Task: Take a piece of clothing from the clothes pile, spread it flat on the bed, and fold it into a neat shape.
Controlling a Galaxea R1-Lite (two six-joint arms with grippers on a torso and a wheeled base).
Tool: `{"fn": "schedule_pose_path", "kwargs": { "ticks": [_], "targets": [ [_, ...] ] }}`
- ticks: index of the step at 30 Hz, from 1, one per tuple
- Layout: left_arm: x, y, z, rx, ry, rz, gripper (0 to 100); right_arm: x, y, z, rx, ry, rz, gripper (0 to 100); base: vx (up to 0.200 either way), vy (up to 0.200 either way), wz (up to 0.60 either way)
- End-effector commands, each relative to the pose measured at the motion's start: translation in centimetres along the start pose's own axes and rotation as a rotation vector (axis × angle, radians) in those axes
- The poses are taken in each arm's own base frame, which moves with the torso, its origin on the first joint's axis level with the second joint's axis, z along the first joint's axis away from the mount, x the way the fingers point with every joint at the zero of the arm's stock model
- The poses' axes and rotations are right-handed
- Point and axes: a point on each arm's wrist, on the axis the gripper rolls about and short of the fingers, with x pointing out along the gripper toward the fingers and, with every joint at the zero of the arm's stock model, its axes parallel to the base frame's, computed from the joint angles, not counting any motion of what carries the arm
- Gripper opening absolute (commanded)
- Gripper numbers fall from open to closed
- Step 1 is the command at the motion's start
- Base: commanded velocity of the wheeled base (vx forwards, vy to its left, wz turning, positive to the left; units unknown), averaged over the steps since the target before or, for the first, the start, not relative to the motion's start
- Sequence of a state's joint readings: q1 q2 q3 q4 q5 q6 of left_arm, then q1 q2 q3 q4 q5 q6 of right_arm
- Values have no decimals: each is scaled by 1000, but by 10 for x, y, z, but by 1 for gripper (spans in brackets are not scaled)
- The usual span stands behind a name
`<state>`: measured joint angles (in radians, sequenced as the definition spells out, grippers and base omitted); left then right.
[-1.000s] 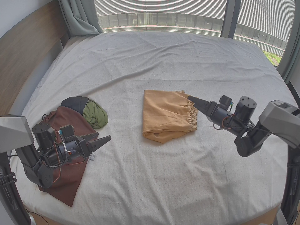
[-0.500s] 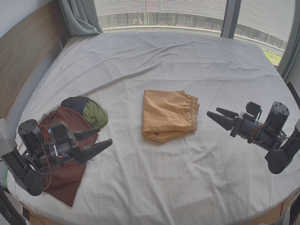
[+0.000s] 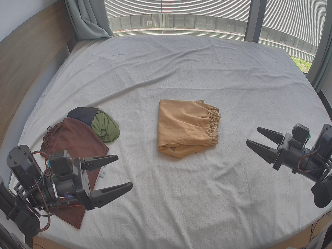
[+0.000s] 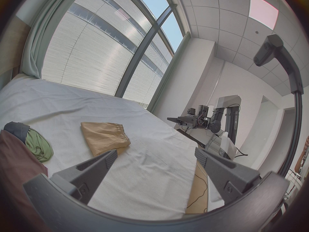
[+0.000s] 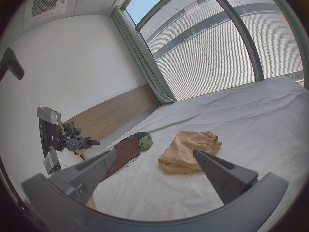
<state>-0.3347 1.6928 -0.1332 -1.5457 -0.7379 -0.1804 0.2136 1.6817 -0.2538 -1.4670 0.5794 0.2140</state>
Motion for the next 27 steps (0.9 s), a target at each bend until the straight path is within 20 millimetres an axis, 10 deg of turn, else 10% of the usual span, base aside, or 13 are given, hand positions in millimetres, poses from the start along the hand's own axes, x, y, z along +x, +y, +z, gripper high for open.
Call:
{"fn": "schedule_pose_path", "kwargs": {
  "ticks": [1,14,27],
  "targets": [
    [-16,-18,7,34,-33,-14,100,-28,12,16,-65,-66,-27,100,0,0,0],
    [-39,-51,14,95,-86,-71,100,-92,21,40,-199,-214,-231,100,0,0,0],
    [-88,-93,25,141,-160,-53,100,-150,80,42,-327,-347,-296,100,0,0,0]
  ]
}}
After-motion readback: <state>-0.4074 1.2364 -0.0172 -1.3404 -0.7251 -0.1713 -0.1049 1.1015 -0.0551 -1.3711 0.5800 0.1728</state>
